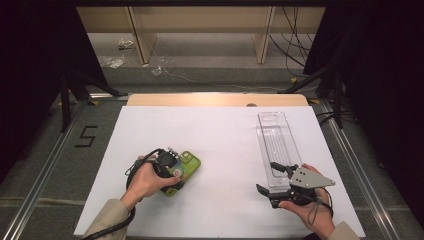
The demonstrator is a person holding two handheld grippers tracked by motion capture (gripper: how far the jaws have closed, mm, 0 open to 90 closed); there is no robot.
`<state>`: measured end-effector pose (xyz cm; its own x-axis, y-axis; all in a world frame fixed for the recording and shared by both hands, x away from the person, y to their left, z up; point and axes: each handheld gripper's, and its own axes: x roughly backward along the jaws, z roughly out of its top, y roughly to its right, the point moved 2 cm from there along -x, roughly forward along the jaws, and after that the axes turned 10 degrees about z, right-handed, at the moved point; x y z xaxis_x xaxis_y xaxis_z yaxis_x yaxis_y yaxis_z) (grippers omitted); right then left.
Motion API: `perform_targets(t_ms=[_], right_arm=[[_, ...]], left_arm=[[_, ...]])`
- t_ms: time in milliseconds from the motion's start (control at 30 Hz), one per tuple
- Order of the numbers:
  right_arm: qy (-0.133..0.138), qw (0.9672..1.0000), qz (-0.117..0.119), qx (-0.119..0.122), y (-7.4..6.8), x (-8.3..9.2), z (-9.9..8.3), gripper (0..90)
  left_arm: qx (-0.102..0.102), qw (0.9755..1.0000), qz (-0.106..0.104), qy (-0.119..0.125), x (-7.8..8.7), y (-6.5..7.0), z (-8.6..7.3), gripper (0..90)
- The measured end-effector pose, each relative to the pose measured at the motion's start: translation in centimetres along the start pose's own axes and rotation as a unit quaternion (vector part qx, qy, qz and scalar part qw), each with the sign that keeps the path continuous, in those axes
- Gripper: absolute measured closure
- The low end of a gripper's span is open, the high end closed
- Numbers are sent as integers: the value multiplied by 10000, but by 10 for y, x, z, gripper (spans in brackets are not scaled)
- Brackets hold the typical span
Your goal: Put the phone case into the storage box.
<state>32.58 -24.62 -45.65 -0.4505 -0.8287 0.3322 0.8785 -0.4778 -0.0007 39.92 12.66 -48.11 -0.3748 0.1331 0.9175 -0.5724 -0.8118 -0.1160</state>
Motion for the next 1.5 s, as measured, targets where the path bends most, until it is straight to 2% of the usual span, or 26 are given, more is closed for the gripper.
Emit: perform_targets(t_ms=[133,267,500,633,867,1100,1267,1500], right_arm=[[20,10000,-6,-27,0,0,0,155],[47,10000,-18,-29,0,0,0,151],[70,10000,-16,-54,0,-2,1,139],[103,9999,-24,-102,-1,-3,2,138],[136,9998,-14,-127,-1,-5,3,135],[180,9997,-1,-160,-2,-10,7,135],[226,9996,-2,-197,-2,-12,9,134],[315,9992,-43,-255,-1,-15,13,135]], left_arm=[[-3,9994,8,342,6,2,1,164],[61,9977,-32,674,11,4,0,164],[199,9922,-59,1227,17,7,-2,164],[162,9901,-35,1396,20,8,-4,164],[279,9841,-77,1750,25,10,-7,164],[292,9803,-35,1952,27,12,-9,164],[315,9763,27,2139,29,13,-11,164],[252,9744,57,2234,32,21,-14,164]])
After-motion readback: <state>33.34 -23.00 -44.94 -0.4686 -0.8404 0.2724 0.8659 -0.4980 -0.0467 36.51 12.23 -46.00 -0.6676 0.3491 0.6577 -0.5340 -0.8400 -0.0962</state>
